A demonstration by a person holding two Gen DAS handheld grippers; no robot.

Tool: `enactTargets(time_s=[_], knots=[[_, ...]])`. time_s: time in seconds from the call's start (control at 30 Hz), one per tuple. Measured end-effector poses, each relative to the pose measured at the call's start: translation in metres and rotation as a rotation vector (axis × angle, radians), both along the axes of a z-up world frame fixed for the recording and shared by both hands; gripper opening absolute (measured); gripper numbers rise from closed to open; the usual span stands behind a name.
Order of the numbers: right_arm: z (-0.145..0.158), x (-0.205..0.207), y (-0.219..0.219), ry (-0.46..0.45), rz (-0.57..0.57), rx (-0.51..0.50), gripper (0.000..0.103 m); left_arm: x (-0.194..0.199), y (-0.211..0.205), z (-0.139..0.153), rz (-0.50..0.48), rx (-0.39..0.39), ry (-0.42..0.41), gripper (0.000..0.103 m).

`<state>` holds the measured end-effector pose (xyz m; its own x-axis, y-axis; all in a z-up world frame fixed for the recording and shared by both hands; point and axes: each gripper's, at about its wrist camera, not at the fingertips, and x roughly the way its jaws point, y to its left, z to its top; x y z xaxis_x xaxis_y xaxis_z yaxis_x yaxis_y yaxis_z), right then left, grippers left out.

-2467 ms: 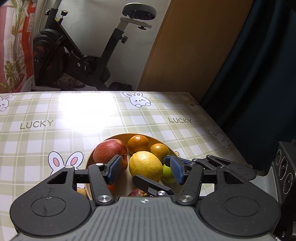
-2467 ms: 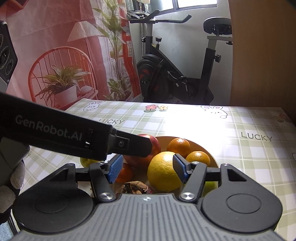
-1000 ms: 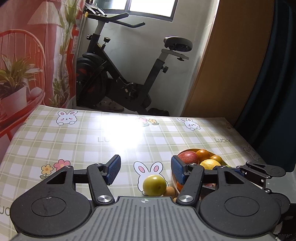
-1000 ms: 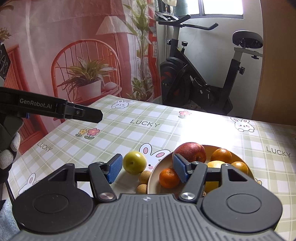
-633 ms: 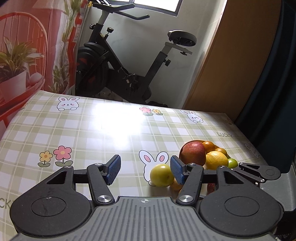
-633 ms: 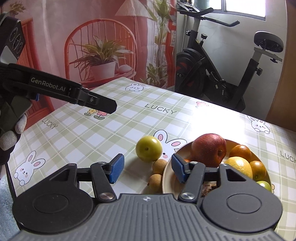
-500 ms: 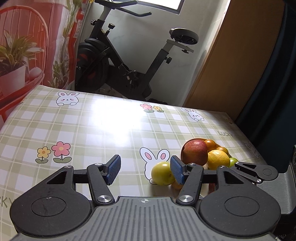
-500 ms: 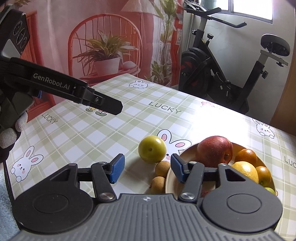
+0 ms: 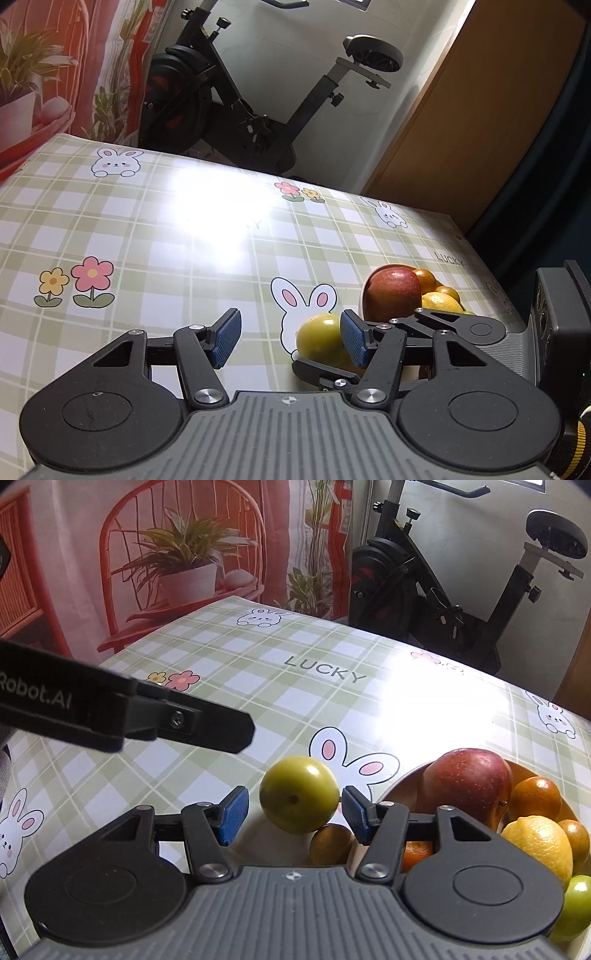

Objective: Organize fruits
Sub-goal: 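Lower the left tool around the yellow-green apple and close it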

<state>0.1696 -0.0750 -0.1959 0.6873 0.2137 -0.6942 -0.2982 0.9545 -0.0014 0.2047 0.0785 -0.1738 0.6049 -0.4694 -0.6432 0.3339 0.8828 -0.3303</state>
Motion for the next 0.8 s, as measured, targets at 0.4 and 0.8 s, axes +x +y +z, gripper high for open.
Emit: enactTargets(time_s=[0.4,0.8], knots=[[-0.002,-0.011,0.013,-0.022,0.102,0.002,0.05,0.008,-0.007,-0.029,-0.025,-0.038,0.099,0.061],[-0.004,-0.014,0.018,-0.026,0.102,0.015,0.05,0.004,0.002,-0.034,0.007,-0.073,0.137,0.054]])
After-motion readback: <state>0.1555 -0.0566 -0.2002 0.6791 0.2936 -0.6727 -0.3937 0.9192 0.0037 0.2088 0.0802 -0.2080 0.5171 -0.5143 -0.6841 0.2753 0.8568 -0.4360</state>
